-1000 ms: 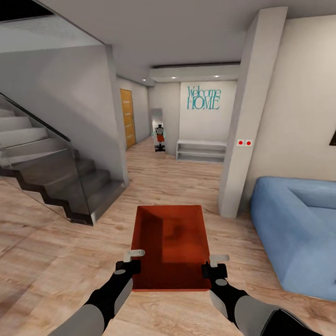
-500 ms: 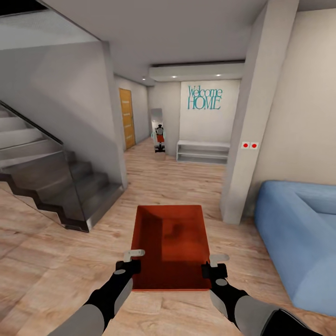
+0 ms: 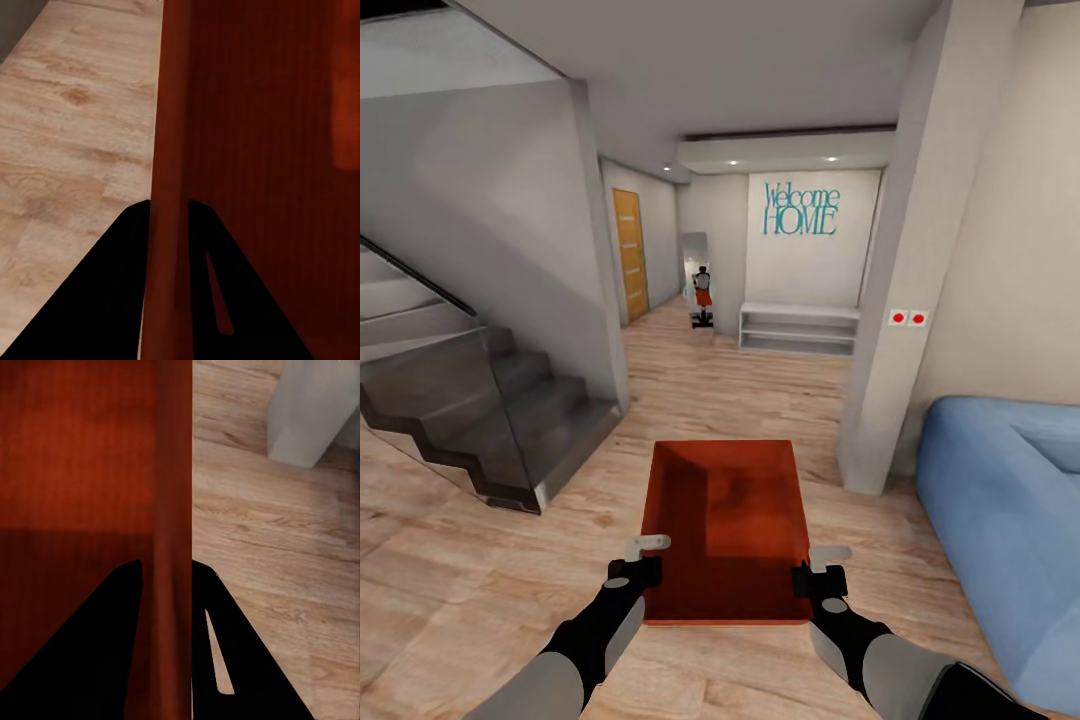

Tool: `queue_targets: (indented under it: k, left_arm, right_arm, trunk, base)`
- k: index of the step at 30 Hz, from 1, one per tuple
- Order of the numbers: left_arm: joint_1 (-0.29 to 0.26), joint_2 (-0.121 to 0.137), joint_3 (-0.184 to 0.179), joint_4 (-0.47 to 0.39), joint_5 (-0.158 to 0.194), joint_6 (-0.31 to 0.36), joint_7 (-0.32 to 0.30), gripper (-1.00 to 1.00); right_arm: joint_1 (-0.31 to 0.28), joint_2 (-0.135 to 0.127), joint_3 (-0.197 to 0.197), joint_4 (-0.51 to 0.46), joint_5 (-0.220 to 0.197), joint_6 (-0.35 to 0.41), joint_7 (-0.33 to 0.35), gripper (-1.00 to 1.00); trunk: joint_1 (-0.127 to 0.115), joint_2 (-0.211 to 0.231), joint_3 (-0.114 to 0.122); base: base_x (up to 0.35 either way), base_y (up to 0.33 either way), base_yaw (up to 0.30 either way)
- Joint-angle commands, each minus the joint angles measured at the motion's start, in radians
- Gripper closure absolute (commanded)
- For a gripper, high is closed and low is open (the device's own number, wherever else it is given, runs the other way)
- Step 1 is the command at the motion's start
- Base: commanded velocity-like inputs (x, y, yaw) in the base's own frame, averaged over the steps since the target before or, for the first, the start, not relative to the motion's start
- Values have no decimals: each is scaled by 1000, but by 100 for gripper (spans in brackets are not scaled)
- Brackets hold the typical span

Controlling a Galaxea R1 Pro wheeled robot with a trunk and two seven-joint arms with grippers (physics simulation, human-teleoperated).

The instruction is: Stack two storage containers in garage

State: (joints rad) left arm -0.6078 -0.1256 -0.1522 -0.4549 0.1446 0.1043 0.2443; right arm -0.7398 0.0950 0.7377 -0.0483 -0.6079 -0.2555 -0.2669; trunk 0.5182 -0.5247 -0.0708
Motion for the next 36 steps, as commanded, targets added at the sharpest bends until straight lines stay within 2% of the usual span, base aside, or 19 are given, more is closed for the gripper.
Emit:
queue_targets:
  k: [1, 36]
  left_arm:
    - [-1, 2, 6, -4, 6, 6, 12, 100]
    - [-1, 6, 6, -4, 6, 6, 12, 100]
  right_arm:
    - [-1, -2, -49, 15, -21, -10, -4, 100]
    - [-1, -1, -46, 14, -26, -11, -6, 100]
  trunk:
    - [1, -2, -2]
    - [1, -2, -2]
  base:
    - [322, 0, 0]
    - [322, 0, 0]
